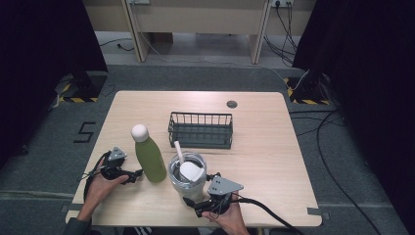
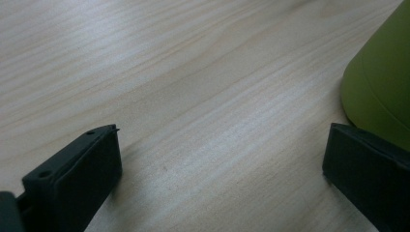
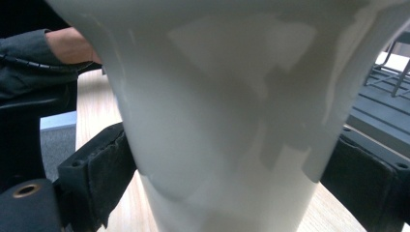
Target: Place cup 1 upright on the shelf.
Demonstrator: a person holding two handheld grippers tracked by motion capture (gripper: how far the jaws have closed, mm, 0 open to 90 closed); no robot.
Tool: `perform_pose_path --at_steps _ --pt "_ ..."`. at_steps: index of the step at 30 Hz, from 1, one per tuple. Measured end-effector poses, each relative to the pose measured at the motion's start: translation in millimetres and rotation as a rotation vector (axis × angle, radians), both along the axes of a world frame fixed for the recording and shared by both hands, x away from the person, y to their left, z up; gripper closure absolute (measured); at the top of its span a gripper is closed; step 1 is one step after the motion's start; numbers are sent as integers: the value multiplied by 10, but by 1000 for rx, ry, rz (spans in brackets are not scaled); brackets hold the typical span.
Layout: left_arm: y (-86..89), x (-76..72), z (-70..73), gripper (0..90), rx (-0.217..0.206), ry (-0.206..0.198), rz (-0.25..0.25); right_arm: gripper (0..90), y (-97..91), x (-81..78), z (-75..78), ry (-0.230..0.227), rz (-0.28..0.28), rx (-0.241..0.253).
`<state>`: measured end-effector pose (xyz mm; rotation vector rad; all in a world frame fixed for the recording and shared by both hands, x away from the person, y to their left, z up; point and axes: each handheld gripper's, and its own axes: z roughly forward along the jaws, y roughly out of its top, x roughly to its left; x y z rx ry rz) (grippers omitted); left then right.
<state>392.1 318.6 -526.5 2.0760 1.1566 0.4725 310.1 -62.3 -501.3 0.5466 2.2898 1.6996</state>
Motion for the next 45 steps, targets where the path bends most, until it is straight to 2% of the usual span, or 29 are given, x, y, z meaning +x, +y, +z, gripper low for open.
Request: perform_pose_path --at_steps 6,26,31,36,40,45 --pt "0 0 0 0 0 0 0 83 72 39 -42 -14 3 36" --pt "0 0 0 0 0 0 0 101 120 51 -70 -40 3 61" --pt "-1 1 -1 0 -1 -1 0 104 132 52 -76 -63 0 64" --pt "0 1 0 0 0 0 0 105 136 61 -62 -54 1 59" --pt "-1 1 0 0 -1 -1 1 105 148 69 -59 -37 7 78" --pt "0 1 0 0 0 0 0 105 147 69 -15 -56 9 76"
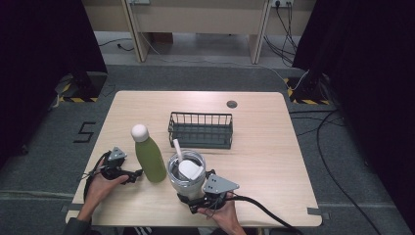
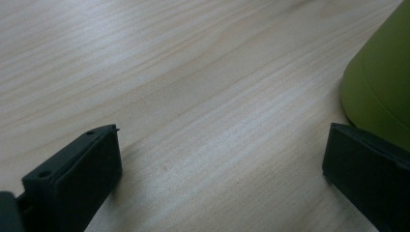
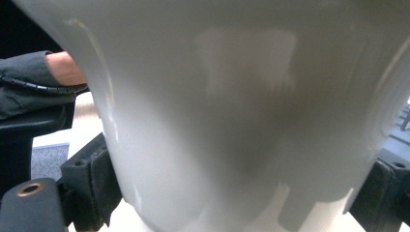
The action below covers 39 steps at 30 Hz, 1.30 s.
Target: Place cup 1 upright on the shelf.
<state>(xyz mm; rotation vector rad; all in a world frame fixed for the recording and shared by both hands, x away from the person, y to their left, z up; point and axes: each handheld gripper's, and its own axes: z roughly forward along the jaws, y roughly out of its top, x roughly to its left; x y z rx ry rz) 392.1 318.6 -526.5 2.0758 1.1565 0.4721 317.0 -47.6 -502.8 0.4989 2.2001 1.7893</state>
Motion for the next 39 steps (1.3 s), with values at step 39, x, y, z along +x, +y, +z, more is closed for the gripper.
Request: perform_pose_path --at_steps 39 --pt "-1 0 -1 0 0 -1 -1 106 -382 443 574 -38 -148 1"
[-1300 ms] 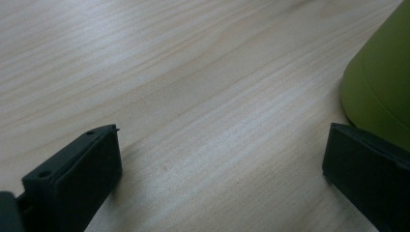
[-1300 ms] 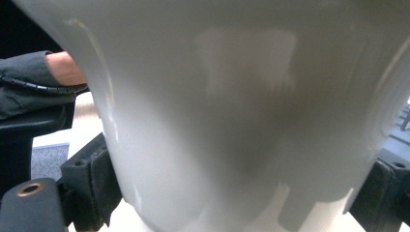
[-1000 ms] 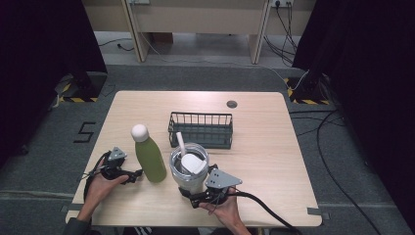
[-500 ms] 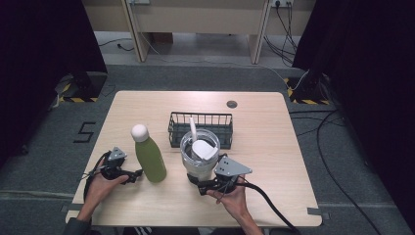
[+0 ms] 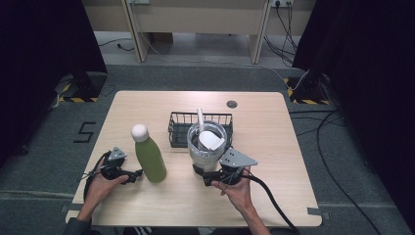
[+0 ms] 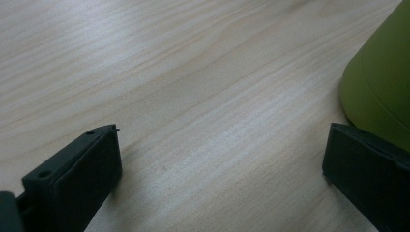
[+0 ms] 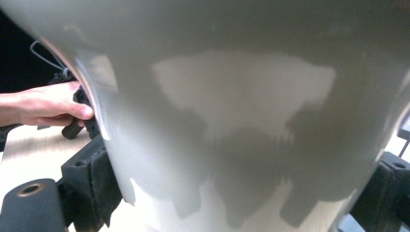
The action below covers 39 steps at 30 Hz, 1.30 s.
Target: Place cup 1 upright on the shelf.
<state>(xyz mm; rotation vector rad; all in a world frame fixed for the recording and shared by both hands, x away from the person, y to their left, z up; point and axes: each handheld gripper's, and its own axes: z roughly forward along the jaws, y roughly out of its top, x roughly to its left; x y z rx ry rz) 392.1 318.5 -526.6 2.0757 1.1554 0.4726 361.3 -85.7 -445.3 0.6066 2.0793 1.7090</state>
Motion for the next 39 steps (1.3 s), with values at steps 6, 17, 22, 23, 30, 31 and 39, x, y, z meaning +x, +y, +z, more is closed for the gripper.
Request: perform_pose_path --at_steps 6,17,22,23,30,31,39 --pt "0 0 -1 0 1 -2 -1 106 -36 46 55 -5 -18 0" --pt "0 0 -1 0 1 -2 -2 106 -139 185 241 -5 -67 8" --pt "0 0 -1 0 1 -2 -2 106 -168 246 283 -14 -92 -7" --pt "0 0 -1 0 1 -2 -2 106 -173 257 289 -12 -99 -6" --pt "0 0 -1 0 0 -2 -2 106 -197 333 328 -18 -119 -17" --pt "0 0 -1 0 1 -2 -2 106 -201 354 342 -15 -122 -14" --pt "0 0 -1 0 1 -2 -2 106 -195 426 408 -18 -131 -26"
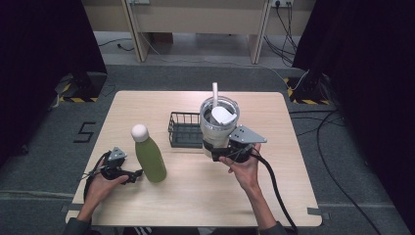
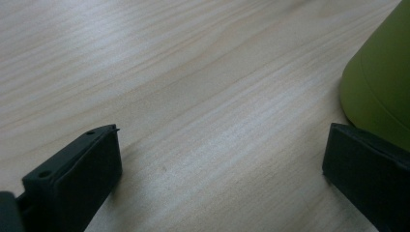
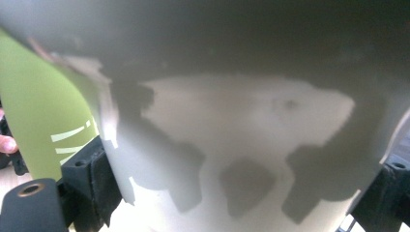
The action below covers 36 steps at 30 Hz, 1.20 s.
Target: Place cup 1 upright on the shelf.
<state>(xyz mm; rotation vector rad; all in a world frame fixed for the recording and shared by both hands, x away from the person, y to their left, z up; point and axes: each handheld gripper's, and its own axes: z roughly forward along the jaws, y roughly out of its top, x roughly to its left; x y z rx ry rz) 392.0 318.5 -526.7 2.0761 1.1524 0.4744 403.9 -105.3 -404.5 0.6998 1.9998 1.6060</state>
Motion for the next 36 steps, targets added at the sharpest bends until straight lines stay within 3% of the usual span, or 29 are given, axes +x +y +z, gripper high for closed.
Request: perform_pose_path --at_steps 36 --pt "0 0 0 0 0 0 0 106 -37 507 295 22 -78 -31"
